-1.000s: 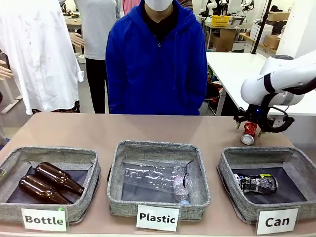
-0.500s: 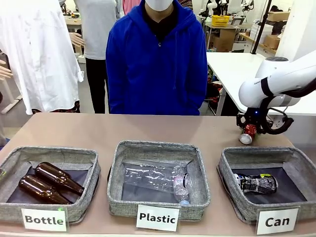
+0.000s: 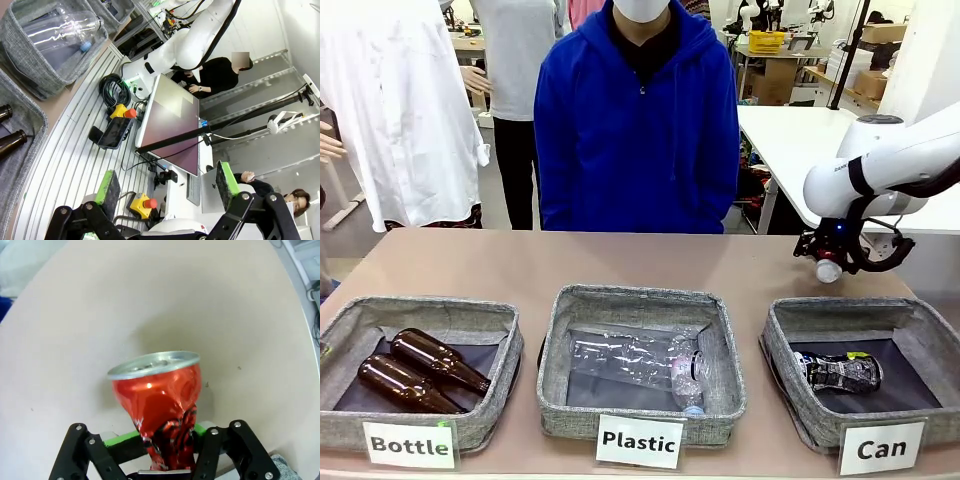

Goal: Sort the can waste into the basket.
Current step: Pick up the can waste from the table and place it in the right Fabric basket.

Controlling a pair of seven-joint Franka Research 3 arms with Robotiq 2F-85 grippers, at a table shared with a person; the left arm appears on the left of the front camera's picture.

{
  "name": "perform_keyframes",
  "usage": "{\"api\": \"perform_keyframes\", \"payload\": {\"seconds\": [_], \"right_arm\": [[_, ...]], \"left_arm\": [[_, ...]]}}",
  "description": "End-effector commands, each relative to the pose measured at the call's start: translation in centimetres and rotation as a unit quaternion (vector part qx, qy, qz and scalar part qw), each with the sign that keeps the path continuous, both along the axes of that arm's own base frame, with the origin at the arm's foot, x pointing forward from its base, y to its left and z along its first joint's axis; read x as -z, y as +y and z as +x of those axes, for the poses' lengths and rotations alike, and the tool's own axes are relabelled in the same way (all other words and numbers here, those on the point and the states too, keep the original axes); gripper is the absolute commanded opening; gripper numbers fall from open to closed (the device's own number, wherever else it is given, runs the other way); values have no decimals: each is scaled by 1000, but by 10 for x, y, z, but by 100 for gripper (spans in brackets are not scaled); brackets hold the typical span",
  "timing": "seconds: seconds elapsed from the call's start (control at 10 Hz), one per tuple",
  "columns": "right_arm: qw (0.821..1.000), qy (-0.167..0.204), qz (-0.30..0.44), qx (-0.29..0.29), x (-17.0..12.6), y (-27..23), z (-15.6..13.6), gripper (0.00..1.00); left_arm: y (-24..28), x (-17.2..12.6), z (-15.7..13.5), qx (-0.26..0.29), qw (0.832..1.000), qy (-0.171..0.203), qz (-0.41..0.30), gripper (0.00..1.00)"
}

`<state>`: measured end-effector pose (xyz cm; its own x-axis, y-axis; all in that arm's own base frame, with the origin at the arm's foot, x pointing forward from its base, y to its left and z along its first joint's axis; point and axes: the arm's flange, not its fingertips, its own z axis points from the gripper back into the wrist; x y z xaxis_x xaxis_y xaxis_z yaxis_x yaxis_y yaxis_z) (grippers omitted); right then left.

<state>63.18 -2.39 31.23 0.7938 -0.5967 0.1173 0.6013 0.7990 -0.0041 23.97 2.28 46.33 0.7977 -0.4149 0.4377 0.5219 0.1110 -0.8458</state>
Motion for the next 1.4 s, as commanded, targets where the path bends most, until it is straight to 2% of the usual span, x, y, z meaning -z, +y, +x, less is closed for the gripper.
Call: {"api": "perform_keyframes", "payload": {"seconds": [0.0,0.2,0.3,0.4,0.5,0.6,0.8,0.9,1.0,1.1,1.2,1.3], "right_arm": [[1000,-21,-14,-12,-31,-5,-14,0],[996,-42,7,-75,-72,-15,-43,0],[991,-42,22,-129,-92,-19,-65,0],[970,-18,48,-238,-109,-22,-98,0],[933,6,61,-354,-118,-22,-133,0],[881,31,73,-467,-121,-22,-168,0],[773,63,72,-627,-114,-18,-225,0],[704,73,61,-704,-110,-18,-249,0],[583,91,44,-806,-105,-21,-272,0],[467,107,47,-876,-102,-25,-283,0],[395,101,50,-912,-100,-28,-286,0],[347,91,62,-931,-99,-30,-283,0]], "left_arm": [[3,2,-4,4,1000,2,0,100],[3,2,-4,4,1000,2,0,100],[3,2,-4,4,1000,2,0,100],[3,2,-4,4,1000,2,0,100],[3,2,-4,4,1000,2,0,100],[3,2,-4,4,1000,2,0,100],[3,2,-4,4,1000,2,0,100],[3,2,-4,4,1000,2,0,100],[3,2,-4,4,1000,2,0,100],[3,2,-4,4,1000,2,0,100],[3,2,-4,4,1000,2,0,100],[3,2,-4,4,1000,2,0,100]]}}
